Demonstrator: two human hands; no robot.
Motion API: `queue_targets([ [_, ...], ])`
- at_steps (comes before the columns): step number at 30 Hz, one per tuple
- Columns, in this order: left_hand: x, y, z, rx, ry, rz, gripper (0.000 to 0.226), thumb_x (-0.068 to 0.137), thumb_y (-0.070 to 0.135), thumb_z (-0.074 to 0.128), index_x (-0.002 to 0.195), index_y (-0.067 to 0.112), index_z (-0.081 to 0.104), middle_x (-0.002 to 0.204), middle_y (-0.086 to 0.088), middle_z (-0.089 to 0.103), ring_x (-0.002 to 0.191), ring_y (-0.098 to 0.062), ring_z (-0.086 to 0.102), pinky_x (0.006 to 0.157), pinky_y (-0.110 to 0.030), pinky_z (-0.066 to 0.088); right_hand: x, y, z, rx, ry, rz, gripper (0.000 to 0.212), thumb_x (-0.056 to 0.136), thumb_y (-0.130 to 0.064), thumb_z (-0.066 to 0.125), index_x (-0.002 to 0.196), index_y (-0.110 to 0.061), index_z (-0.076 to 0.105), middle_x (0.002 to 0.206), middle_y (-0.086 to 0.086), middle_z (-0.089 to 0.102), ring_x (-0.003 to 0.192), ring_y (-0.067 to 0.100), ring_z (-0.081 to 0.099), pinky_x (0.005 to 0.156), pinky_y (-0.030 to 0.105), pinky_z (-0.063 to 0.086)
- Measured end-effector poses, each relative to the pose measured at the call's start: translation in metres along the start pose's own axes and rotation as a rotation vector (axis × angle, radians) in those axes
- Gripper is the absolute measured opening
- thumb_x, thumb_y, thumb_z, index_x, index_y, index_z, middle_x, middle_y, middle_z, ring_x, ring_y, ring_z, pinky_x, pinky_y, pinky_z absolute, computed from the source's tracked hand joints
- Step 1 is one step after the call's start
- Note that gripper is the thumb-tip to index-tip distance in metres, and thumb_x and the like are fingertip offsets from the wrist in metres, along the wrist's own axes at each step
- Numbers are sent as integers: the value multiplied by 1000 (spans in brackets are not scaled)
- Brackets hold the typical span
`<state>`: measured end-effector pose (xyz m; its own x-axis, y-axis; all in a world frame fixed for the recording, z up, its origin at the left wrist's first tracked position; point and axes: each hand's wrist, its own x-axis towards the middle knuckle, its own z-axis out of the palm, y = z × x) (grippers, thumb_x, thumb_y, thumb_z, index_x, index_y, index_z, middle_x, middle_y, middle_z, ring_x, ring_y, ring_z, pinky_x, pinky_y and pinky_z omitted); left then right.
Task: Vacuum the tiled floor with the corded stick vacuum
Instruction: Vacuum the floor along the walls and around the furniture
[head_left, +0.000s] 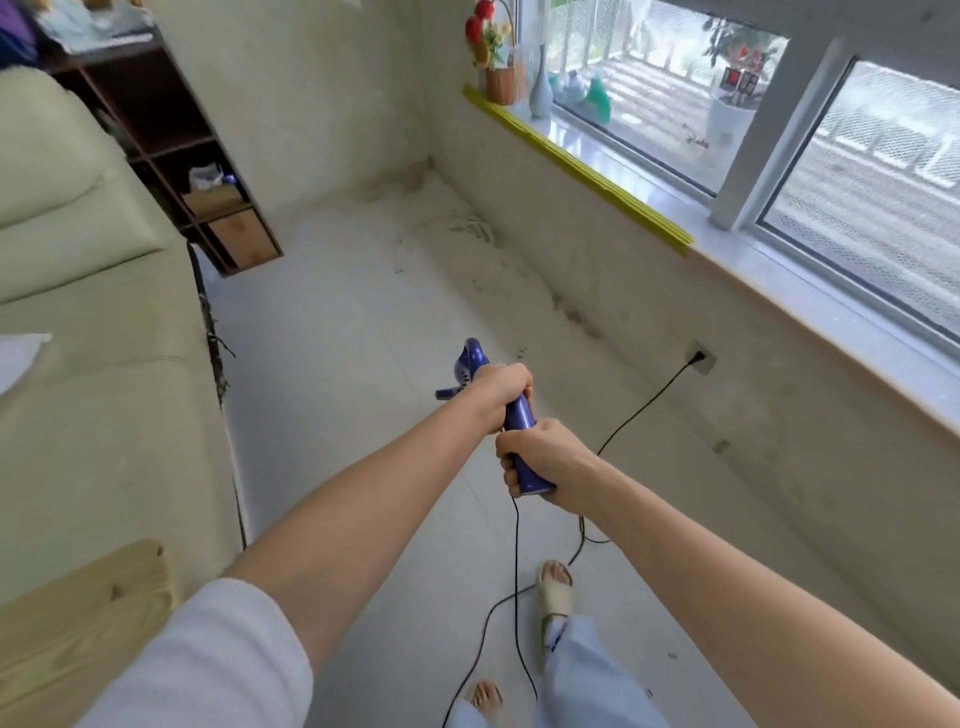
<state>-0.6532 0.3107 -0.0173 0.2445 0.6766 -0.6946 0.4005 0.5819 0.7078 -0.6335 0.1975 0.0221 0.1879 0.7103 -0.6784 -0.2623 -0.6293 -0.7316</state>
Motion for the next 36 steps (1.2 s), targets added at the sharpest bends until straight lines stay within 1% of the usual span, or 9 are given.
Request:
queue_targets([
  [5, 56, 61, 8, -14, 55, 15, 5, 75, -1, 46, 71, 0, 46, 74, -19, 59, 51, -24, 47, 71, -32, 44, 67, -57, -25, 21, -37, -8, 12, 83, 7, 49, 82, -5, 47, 61, 10, 47, 40, 16, 46, 40, 23, 43],
  [9, 95, 106, 37, 43, 63, -12, 10, 68, 1, 46, 58, 5, 44, 56, -11, 50, 58, -27, 50, 69, -34, 46, 106, -95, -61, 36, -31, 5, 10, 83, 5, 49, 82, -5, 47, 61, 10, 47, 41, 16, 46, 40, 23, 41],
  [16, 145, 174, 75, 117, -12, 6, 12, 68, -1, 43, 58, 7, 40, 52, -11, 44, 51, -25, 44, 64, -31, 42, 157, -148, -103, 109, 22, -6, 11, 83, 5, 49, 80, -6, 47, 61, 10, 47, 42, 16, 45, 41, 23, 41],
  [19, 170, 189, 89, 146, -74, 25, 6, 63, 1, 45, 63, 6, 42, 48, -10, 44, 48, -23, 43, 62, -29, 40, 175, -160, -111, 140, 79, -19, 10, 82, 5, 48, 81, -5, 47, 61, 9, 47, 42, 16, 45, 41, 23, 41],
  [22, 194, 202, 96, 200, -143, 48, 18, 73, -5, 42, 58, 5, 41, 37, -8, 44, 46, -22, 42, 56, -24, 38, 196, -171, -111, 199, 159, -23, 14, 81, 6, 46, 78, -7, 44, 60, 9, 44, 40, 17, 44, 39, 22, 40],
  [26, 226, 212, 98, 248, -278, 49, 22, 76, -7, 41, 58, 6, 40, 43, -8, 44, 46, -22, 42, 52, -23, 36, 222, -181, -100, 277, 281, -6, 14, 80, 7, 45, 78, -7, 44, 58, 9, 44, 37, 16, 43, 39, 21, 40],
  [29, 250, 212, 90, 325, -397, 14, 26, 75, -7, 40, 54, 6, 37, 34, -5, 40, 41, -20, 39, 49, -21, 33, 244, -188, -77, 349, 409, 9, 15, 81, 6, 46, 75, -7, 44, 55, 9, 45, 36, 16, 44, 38, 22, 41],
  [33, 271, 211, 79, 434, -528, -9, 24, 73, -5, 41, 54, 8, 36, 37, -6, 40, 35, -19, 38, 49, -21, 33, 264, -193, -47, 454, 532, 36, 13, 81, 6, 47, 77, -6, 45, 57, 9, 45, 38, 17, 45, 41, 24, 42],
  [36, 281, 203, 75, 568, -598, -2, 17, 72, -3, 44, 59, 7, 41, 49, -9, 43, 42, -21, 40, 51, -23, 36, 274, -192, -29, 554, 625, 52, 13, 82, 6, 47, 78, -7, 44, 58, 9, 45, 37, 16, 45, 40, 24, 41],
])
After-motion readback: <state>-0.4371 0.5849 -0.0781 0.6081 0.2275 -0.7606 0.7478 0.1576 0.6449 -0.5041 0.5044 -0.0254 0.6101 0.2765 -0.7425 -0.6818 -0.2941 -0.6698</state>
